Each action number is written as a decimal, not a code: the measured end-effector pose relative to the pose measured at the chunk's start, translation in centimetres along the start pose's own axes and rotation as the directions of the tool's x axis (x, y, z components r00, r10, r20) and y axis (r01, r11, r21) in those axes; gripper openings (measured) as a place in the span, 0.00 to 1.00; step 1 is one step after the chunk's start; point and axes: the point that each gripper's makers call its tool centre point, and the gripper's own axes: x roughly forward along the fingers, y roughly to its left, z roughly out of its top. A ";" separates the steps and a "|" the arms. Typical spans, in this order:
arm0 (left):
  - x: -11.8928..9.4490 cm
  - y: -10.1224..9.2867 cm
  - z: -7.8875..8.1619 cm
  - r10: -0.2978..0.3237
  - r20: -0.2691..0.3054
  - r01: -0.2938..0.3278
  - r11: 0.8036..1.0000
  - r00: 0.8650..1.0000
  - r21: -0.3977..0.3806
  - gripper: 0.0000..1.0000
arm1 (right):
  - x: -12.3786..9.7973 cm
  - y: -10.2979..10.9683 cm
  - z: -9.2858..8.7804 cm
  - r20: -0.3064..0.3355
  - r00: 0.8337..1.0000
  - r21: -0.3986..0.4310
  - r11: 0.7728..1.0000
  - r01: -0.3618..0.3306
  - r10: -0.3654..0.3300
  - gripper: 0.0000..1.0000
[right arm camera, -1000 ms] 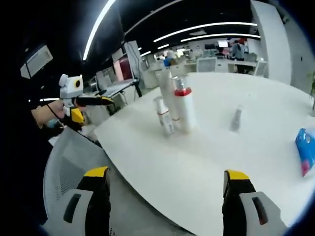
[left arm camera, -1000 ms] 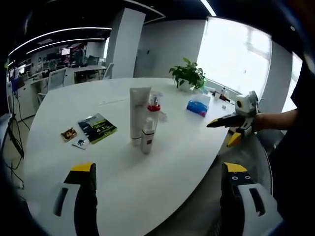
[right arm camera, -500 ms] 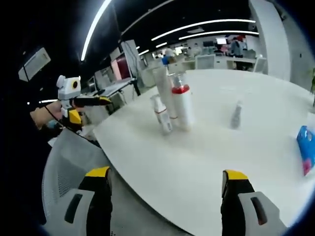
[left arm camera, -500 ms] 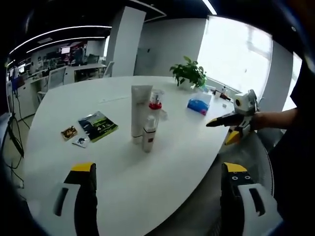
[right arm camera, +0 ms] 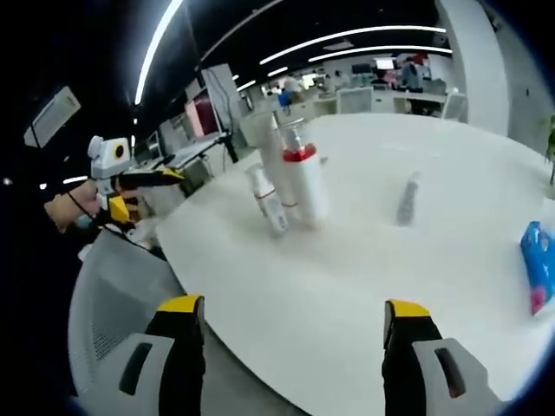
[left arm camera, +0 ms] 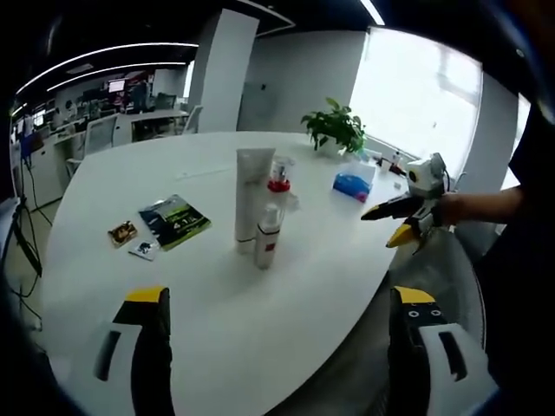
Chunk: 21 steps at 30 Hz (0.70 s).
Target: Arrange the skincare products in the storage area until every visible bottle or jar stands upright without overlapping.
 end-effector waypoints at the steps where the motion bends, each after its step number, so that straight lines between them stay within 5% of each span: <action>1: 0.1 0.1 0.1 0.001 0.001 -0.001 1.000 1.000 -0.005 0.97 | 0.2 -0.2 0.2 0.000 1.000 -0.002 1.000 0.002 -0.002 0.87; 11: 0.8 0.5 0.0 -0.004 -0.010 0.004 1.000 1.000 -0.026 0.97 | 1.9 -1.6 1.8 -0.021 0.999 -0.007 1.000 0.030 -0.030 0.78; 21: 1.5 1.4 0.1 -0.003 -0.004 0.003 0.999 1.000 -0.050 0.97 | 3.4 -4.1 2.3 -0.117 0.991 -0.001 0.998 0.069 -0.068 0.71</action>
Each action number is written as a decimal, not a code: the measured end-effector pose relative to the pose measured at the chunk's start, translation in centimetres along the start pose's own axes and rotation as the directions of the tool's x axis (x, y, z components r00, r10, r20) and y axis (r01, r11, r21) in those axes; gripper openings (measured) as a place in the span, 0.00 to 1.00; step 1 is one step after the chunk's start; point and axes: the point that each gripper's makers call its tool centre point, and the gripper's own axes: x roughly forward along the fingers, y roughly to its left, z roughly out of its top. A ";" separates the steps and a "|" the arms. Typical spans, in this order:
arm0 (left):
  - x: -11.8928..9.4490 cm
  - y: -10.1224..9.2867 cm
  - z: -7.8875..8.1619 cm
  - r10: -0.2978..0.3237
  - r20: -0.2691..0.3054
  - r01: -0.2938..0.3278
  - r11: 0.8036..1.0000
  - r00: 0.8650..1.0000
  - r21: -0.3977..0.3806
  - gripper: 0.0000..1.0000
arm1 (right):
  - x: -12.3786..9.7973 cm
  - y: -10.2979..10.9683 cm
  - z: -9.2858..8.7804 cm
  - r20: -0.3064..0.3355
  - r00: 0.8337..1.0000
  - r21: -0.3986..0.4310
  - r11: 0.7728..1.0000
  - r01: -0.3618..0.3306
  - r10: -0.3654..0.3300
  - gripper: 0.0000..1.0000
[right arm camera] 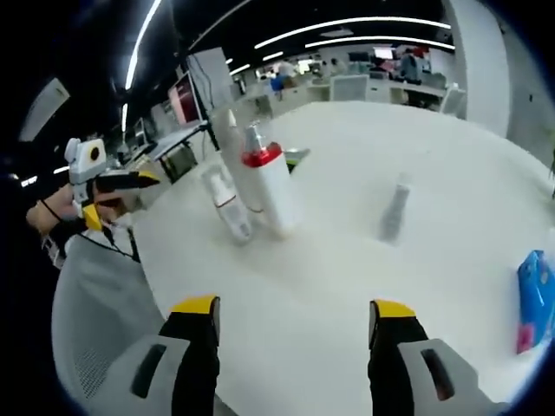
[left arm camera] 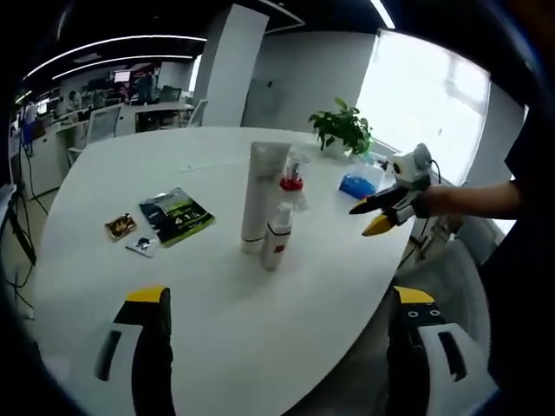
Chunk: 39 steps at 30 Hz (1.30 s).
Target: Arrange the skincare products in the storage area until every visible bottle or jar stands upright without overlapping.
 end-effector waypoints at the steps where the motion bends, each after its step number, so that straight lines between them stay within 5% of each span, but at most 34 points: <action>1: 0.1 0.1 -0.1 0.000 -0.001 0.000 1.000 1.000 -0.005 0.97 | 0.2 -0.4 0.0 -0.010 1.000 -0.004 1.000 0.008 -0.008 0.69; 18: 1.0 0.9 -1.1 -0.002 -0.021 0.002 0.999 1.000 -0.037 0.96 | 4.1 -4.3 0.5 -0.134 0.989 0.036 0.997 0.071 -0.066 0.59; 27: 1.7 1.3 -1.3 -0.009 -0.027 0.008 0.999 1.000 -0.049 0.96 | 4.9 -7.1 1.6 -0.202 0.973 0.077 0.988 0.131 -0.113 0.48; 39: 2.1 2.0 -1.4 -0.013 -0.033 0.011 0.998 0.999 -0.066 0.96 | 7.0 -9.0 4.0 -0.256 0.958 0.089 0.984 0.156 -0.129 0.47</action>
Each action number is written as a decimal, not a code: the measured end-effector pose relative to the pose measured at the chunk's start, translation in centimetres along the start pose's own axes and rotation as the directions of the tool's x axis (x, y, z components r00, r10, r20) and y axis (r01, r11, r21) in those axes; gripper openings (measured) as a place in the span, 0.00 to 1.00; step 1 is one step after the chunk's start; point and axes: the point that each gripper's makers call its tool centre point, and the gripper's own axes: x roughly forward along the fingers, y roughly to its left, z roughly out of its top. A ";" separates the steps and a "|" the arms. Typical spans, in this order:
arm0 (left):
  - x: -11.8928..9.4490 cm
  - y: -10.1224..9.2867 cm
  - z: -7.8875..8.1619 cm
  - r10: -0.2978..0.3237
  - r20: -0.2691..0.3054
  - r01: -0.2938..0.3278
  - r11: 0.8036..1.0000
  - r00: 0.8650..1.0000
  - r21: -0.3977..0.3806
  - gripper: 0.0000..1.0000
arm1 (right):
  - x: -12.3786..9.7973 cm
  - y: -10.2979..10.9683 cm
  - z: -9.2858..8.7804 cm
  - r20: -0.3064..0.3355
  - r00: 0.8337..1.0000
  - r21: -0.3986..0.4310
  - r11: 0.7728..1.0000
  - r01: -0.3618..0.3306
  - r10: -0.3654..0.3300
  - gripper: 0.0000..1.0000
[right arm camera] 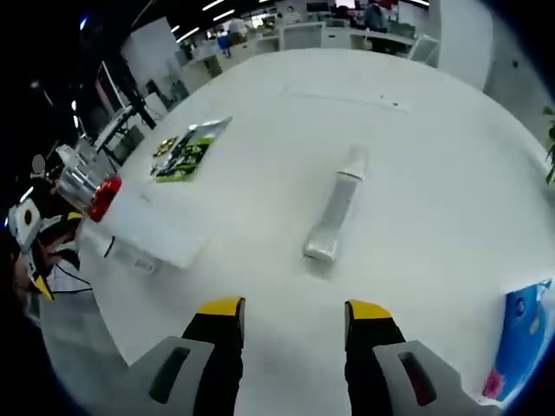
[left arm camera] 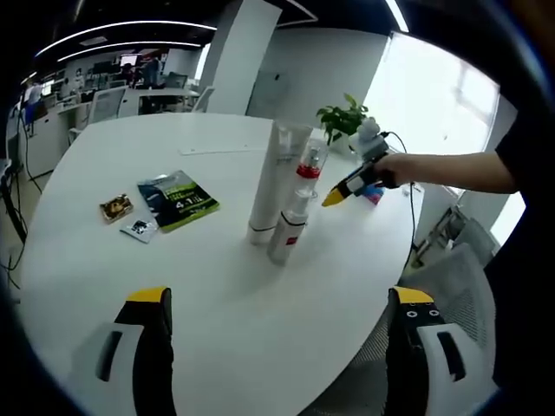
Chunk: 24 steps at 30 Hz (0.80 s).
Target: Arrange the skincare products in the storage area until every visible bottle or jar stands upright without overlapping.
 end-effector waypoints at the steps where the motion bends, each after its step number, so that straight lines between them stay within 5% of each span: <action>1: 0.0 0.1 0.0 0.000 0.000 0.000 1.000 1.000 -0.001 0.96 | 0.1 0.0 0.1 -0.006 1.000 0.000 1.000 0.002 -0.002 0.46; 13: 0.0 0.8 -0.6 0.008 -0.006 -0.008 1.000 1.000 -0.023 0.96 | 1.6 -1.3 3.0 -0.051 0.998 -0.043 0.998 0.047 -0.049 0.42; 24: -0.1 1.2 -0.7 0.021 -0.006 -0.022 0.999 1.000 -0.033 0.95 | 2.5 -2.2 3.6 -0.066 0.994 -0.036 0.996 0.086 -0.088 0.34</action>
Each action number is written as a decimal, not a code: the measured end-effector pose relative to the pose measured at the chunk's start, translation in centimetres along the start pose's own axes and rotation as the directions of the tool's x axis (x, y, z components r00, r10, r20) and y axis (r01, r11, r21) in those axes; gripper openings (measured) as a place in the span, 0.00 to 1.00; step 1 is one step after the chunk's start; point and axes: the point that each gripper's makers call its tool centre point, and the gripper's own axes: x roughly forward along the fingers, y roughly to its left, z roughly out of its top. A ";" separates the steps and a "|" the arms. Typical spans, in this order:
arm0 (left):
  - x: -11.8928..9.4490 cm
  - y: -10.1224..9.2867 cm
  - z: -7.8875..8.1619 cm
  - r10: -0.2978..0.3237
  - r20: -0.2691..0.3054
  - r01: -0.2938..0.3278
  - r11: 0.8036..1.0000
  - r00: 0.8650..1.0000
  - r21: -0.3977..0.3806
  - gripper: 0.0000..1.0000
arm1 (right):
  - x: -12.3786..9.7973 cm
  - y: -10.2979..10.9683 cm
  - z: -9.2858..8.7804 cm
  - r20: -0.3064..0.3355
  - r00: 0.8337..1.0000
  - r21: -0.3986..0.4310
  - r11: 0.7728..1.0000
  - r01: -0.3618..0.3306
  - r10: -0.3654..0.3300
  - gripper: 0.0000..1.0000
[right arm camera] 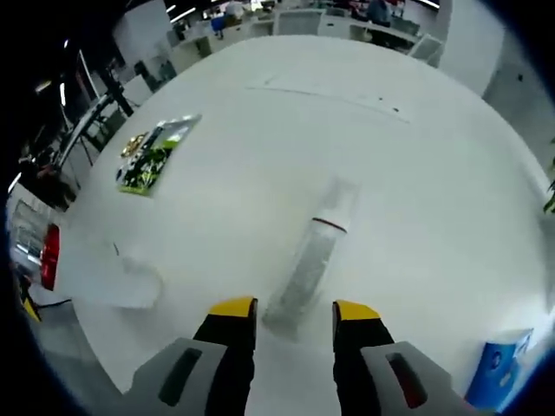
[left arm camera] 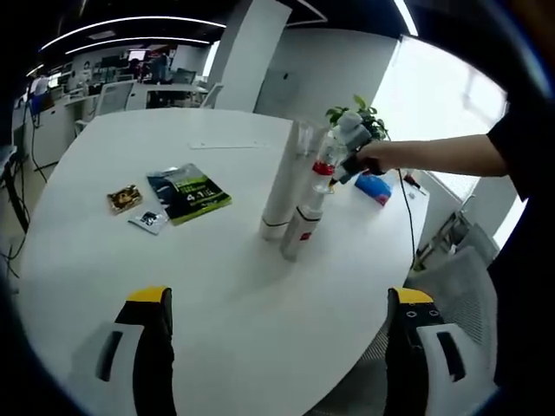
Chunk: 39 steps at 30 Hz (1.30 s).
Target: Arrange the skincare products in the storage area until every visible bottle or jar stands upright without overlapping.
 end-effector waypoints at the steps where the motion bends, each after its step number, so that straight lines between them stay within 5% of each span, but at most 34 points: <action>1: 0.0 0.1 0.0 0.001 0.000 -0.001 1.000 1.000 0.000 0.95 | 0.0 0.0 0.1 -0.001 1.000 0.000 1.000 0.000 0.000 0.34; 13: -0.4 0.8 -0.4 0.018 -0.004 -0.018 1.000 1.000 -0.011 0.95 | 0.9 -0.2 1.6 -0.023 1.000 -0.024 1.000 0.018 -0.018 0.30; 19: -0.5 0.9 -0.5 0.024 -0.005 -0.024 1.000 1.000 -0.014 0.95 | 0.6 -0.7 1.7 -0.027 0.998 -0.050 0.997 0.055 -0.056 0.12; 21: -0.5 0.8 -0.5 0.024 -0.006 -0.024 1.000 1.000 -0.015 0.95 | 0.7 -0.9 1.5 -0.032 0.997 -0.037 0.997 0.068 -0.069 0.12; 22: -0.5 0.7 -0.5 0.023 -0.006 -0.023 1.000 1.000 -0.014 0.95 | 0.8 -1.0 1.5 -0.034 0.997 -0.095 0.994 0.060 -0.064 0.11; 39: -0.6 0.5 -0.1 0.020 -0.001 -0.020 1.000 1.000 0.001 0.95 | 0.3 -1.7 1.7 0.020 0.999 -0.026 0.998 0.052 -0.051 0.10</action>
